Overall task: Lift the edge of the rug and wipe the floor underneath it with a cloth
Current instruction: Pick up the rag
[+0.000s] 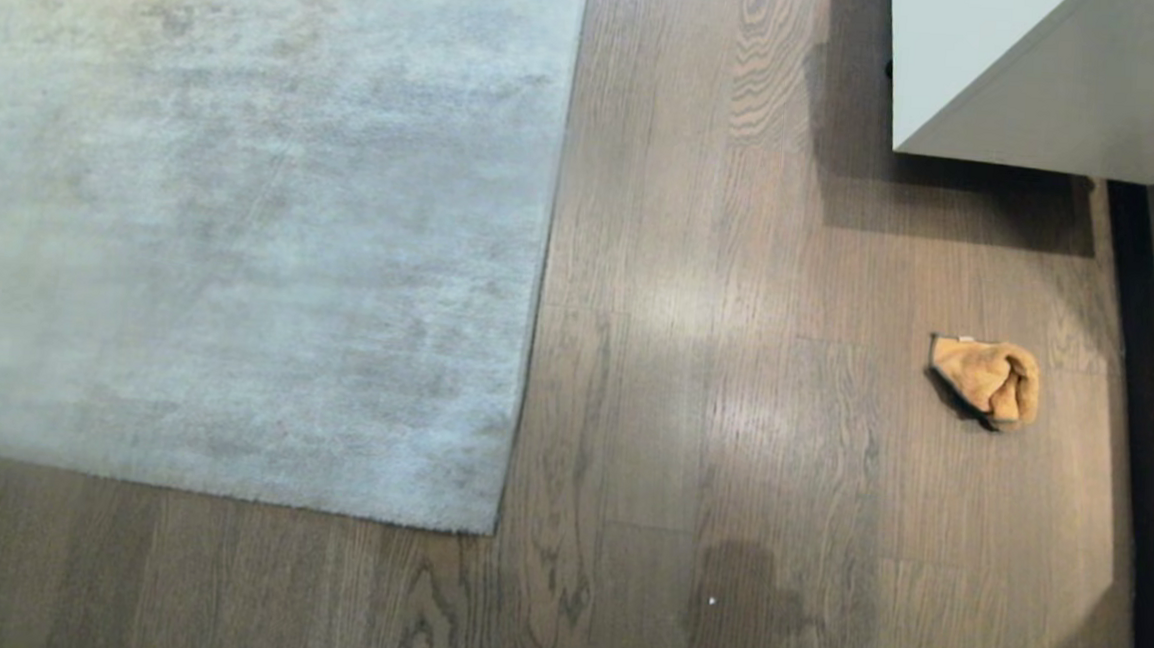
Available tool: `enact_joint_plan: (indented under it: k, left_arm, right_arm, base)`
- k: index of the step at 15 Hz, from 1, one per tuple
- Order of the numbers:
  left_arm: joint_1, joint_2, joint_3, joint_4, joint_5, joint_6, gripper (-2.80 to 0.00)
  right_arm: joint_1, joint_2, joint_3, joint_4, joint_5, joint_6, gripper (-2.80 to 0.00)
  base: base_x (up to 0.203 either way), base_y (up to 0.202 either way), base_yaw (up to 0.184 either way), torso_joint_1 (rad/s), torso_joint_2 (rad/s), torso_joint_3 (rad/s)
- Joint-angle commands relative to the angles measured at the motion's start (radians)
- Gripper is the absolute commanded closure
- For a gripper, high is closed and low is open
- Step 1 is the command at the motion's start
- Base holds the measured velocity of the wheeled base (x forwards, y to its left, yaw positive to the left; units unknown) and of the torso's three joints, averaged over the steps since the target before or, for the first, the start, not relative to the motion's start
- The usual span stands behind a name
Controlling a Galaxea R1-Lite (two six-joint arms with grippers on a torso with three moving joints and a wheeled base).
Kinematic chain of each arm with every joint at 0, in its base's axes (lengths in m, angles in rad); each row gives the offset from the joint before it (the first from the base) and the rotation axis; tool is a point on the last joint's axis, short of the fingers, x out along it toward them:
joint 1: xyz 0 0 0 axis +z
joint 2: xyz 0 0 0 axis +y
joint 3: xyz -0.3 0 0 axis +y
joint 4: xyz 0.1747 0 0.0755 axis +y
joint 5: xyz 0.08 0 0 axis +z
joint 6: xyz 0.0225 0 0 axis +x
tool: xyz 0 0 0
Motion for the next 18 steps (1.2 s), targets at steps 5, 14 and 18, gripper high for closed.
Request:
enact_joint_plan:
  k: [5, 14, 18]
  left_arm:
    - [0.000, 0.000, 0.000, 0.000, 0.001, -0.002, 0.00]
    - [0.000, 0.000, 0.000, 0.000, 0.002, -0.002, 0.00]
    - [0.000, 0.000, 0.000, 0.000, 0.001, -0.004, 0.00]
  right_arm:
    - [0.000, 0.001, 0.000, 0.001, 0.000, 0.001, 0.00]
    - [0.000, 0.001, 0.000, 0.001, 0.000, 0.001, 0.00]
    - [0.000, 0.001, 0.000, 0.001, 0.000, 0.001, 0.00]
  base:
    - [0.000, 0.000, 0.000, 0.003, 0.00, -0.197]
    - [0.000, 0.000, 0.000, 0.002, 0.00, -0.201]
    - [0.000, 0.000, 0.000, 0.001, 0.00, -0.199]
